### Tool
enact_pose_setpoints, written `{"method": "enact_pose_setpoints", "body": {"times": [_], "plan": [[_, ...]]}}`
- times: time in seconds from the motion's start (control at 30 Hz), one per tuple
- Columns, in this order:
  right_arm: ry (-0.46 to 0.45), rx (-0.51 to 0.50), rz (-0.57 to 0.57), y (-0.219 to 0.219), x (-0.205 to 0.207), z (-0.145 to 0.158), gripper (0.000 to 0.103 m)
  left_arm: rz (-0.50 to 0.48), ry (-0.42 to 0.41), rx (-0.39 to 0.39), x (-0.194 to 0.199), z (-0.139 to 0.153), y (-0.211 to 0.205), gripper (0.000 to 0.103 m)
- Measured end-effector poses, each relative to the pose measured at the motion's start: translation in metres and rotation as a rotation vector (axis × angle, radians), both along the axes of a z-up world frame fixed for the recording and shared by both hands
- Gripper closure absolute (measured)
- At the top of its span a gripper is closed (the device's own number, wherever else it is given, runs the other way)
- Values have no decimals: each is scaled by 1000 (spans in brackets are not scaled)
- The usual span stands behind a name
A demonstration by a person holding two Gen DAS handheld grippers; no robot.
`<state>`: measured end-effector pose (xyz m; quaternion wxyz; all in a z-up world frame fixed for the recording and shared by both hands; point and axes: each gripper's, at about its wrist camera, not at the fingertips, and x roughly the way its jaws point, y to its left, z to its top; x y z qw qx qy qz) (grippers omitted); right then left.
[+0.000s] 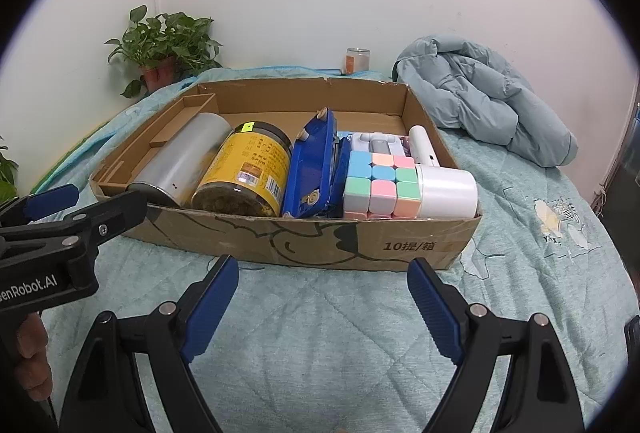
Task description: Organize rigid objects
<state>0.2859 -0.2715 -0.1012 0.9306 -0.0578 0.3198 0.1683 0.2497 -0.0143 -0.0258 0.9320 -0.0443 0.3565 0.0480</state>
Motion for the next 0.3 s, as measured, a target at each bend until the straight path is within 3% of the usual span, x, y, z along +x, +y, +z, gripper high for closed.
{"method": "enact_pose_setpoints", "body": {"times": [0.3], "plan": [[-3, -9, 8, 2, 2, -2, 16, -10, -29, 8, -3, 1, 2, 1]]}}
